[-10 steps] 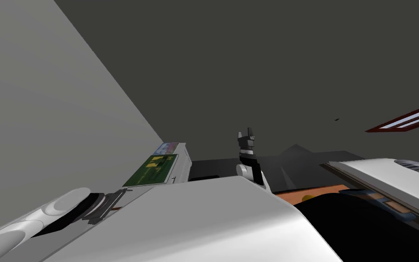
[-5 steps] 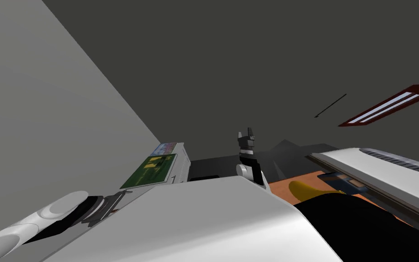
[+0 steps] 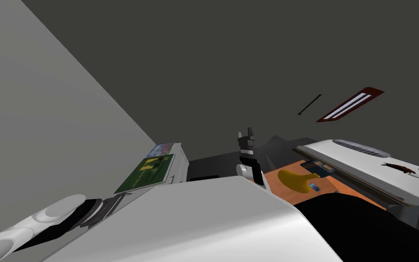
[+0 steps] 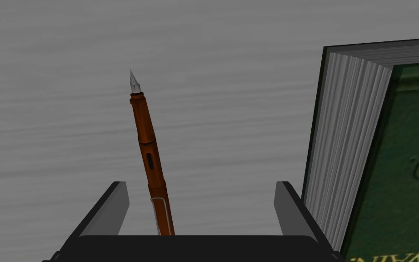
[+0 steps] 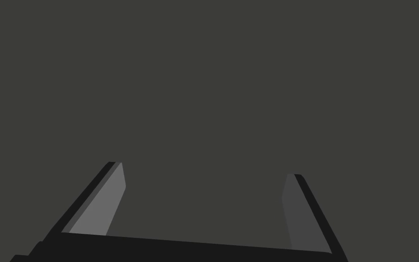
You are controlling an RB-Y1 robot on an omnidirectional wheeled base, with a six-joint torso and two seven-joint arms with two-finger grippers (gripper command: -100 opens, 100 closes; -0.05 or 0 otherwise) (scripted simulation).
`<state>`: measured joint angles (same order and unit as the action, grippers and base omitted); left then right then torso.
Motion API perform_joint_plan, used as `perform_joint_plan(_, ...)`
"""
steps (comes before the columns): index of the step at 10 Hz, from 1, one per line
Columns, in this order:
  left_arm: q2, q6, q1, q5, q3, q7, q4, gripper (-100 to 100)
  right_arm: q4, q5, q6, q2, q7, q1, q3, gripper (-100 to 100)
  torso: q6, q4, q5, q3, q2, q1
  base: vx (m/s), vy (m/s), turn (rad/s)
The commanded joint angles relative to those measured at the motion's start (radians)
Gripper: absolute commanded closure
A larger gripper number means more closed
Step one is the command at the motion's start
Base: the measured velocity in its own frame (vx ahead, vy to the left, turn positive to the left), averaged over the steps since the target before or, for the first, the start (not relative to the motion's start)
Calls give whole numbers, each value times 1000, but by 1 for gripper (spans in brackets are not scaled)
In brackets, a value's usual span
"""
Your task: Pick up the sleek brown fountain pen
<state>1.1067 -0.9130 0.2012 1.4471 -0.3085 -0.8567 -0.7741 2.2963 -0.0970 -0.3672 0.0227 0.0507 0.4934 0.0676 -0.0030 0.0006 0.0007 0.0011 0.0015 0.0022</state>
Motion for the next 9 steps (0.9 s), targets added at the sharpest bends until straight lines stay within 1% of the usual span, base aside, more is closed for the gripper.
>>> perform_joint_plan(1,4,9,7,-50,-26,7,-9,-100,0,0,0,0,0,0,0,0,0,0,0,0,0,0,-46,10,18)
perform_joint_plan(2,24,47,9,-80,-67,10,5,-100,0,0,0,0,0,0,0,0,0,0,0,0,-1,0,-85,7,-312)
perform_joint_plan(3,24,47,9,-110,-96,10,5,-100,0,0,0,0,0,0,0,0,1,0,0,0,0,0,-87,15,-183)
perform_joint_plan(4,24,47,9,-141,-105,10,5,-100,0,0,0,0,0,0,0,0,0,0,0,1,1,0,-38,6,25)
perform_joint_plan(5,24,47,9,-151,-105,10,5,-100,0,0,0,0,0,0,0,0,-1,0,0,-1,-1,0,-3,-2,29)
perform_joint_plan(6,43,85,11,-190,-153,13,20,-100,0,0,0,0,0,0,0,0,0,-1,0,-2,-3,0,-48,4,-355)
perform_joint_plan(7,43,85,11,-217,-182,13,20,-100,0,0,0,0,0,0,0,0,2,0,0,-1,-2,0,-67,2,-194)
perform_joint_plan(8,43,85,11,-246,-185,13,20,-100,0,0,0,0,0,0,0,0,0,0,0,-1,-1,0,-29,-7,45)
perform_joint_plan(9,63,123,13,-276,-228,16,34,-100,0,0,0,0,0,0,0,0,-2,-1,1,-1,-2,0,-74,-30,-240)
